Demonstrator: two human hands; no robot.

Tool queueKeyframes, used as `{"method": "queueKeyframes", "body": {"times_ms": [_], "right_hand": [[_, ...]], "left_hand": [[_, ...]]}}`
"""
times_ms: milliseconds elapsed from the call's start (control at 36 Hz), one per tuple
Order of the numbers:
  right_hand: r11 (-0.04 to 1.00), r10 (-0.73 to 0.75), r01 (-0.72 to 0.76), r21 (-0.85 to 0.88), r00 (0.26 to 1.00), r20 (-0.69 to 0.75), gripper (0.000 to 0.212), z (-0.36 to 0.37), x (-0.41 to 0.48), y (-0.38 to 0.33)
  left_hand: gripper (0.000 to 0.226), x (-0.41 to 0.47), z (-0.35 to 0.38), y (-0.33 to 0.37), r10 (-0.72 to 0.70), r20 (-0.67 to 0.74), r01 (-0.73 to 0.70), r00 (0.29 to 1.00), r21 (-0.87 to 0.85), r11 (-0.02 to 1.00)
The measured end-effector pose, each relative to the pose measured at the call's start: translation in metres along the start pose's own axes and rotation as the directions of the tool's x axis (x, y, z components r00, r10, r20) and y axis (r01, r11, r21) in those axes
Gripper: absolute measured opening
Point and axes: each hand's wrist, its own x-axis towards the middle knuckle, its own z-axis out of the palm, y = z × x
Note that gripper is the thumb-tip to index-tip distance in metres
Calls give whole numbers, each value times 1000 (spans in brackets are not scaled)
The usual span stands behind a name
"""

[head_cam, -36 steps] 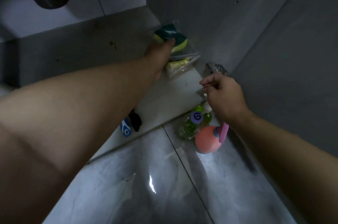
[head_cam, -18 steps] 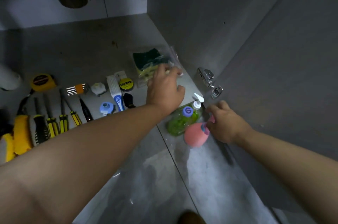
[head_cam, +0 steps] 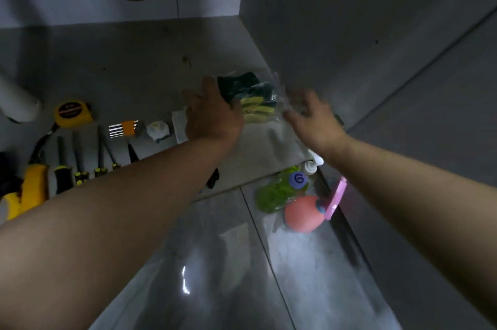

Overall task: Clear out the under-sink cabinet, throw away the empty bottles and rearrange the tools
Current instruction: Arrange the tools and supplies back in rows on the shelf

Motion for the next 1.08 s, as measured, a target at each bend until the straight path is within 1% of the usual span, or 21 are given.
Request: {"method": "queueKeyframes", "body": {"times_ms": [56, 111, 167, 222, 278, 333, 417, 500, 556, 611, 639, 694, 722, 778, 833, 861, 917, 1000, 1028, 1083], "right_hand": [[997, -10, 13, 80, 1000, -29, 53, 3, 26, -7], [994, -28, 29, 101, 1000, -13, 52, 7, 46, -13], [995, -50, 47, 90, 998, 27, 51, 13, 58, -16], [996, -57, 52, 73, 996, 66, 48, 20, 66, -16], [997, -82, 82, 4, 989, 123, 45, 30, 68, -14], [991, -88, 102, -90, 985, 148, 45, 39, 61, -11], [977, -44, 55, -204, 997, 57, 42, 48, 44, -6], [973, -51, 49, -226, 999, -7, 31, 53, 27, -1], [972, -79, 69, -224, 996, -40, 26, 53, 20, 0], [965, -112, 87, -246, 989, -92, 26, 50, 19, -2], [955, -145, 103, -279, 981, -132, 27, 47, 20, -3], [913, -250, 162, -374, 947, -202, 37, 42, 22, -5], [888, -296, 195, -416, 936, -192, 44, 39, 22, -7], [847, -324, 254, -467, 943, -75, 54, 36, 25, -7], [835, -264, 257, -486, 963, 56, 60, 36, 30, -3], [837, -225, 241, -492, 970, 92, 62, 36, 33, 0], [839, -183, 213, -501, 977, 109, 63, 33, 37, 4], [836, -189, 198, -512, 979, 70, 62, 28, 40, 6], [839, -193, 198, -507, 979, 63, 62, 26, 41, 6], [846, -194, 203, -492, 978, 70, 62, 22, 42, 8]], "left_hand": [[76, 5, 1, 2, -27, 19, 27, 999, -36, 999], [75, 9, 3, 3, -46, 94, 54, 994, -77, 996], [70, 11, 5, 6, -121, 192, 152, 974, -154, 976], [71, 13, 8, 10, -205, 274, 271, 940, -230, 935], [72, 19, 12, 13, -234, 296, 322, 926, -297, 899], [69, 26, 17, 15, -176, 253, 258, 951, -340, 904], [66, 33, 20, 18, -71, 201, 142, 977, -366, 920], [76, 37, 24, 23, -17, 189, 98, 982, -430, 898], [86, 38, 27, 27, 12, 184, 87, 983, -516, 852], [94, 37, 30, 28, 17, 184, 95, 983, -585, 806], [93, 37, 32, 27, 10, 184, 103, 983, -595, 797], [75, 36, 35, 24, -5, 172, 104, 985, -572, 814], [65, 35, 36, 22, -8, 163, 97, 987, -547, 832], [50, 35, 39, 18, -9, 159, 88, 987, -499, 862], [40, 34, 41, 16, 0, 215, 106, 977, -481, 870], [40, 33, 42, 16, 13, 263, 124, 965, -496, 859], [45, 32, 43, 17, 37, 353, 168, 935, -533, 829], [57, 31, 48, 18, 48, 462, 251, 885, -562, 788], [56, 30, 50, 19, 59, 492, 273, 869, -575, 771], [51, 29, 52, 23, 102, 515, 267, 851, -592, 760]]}}
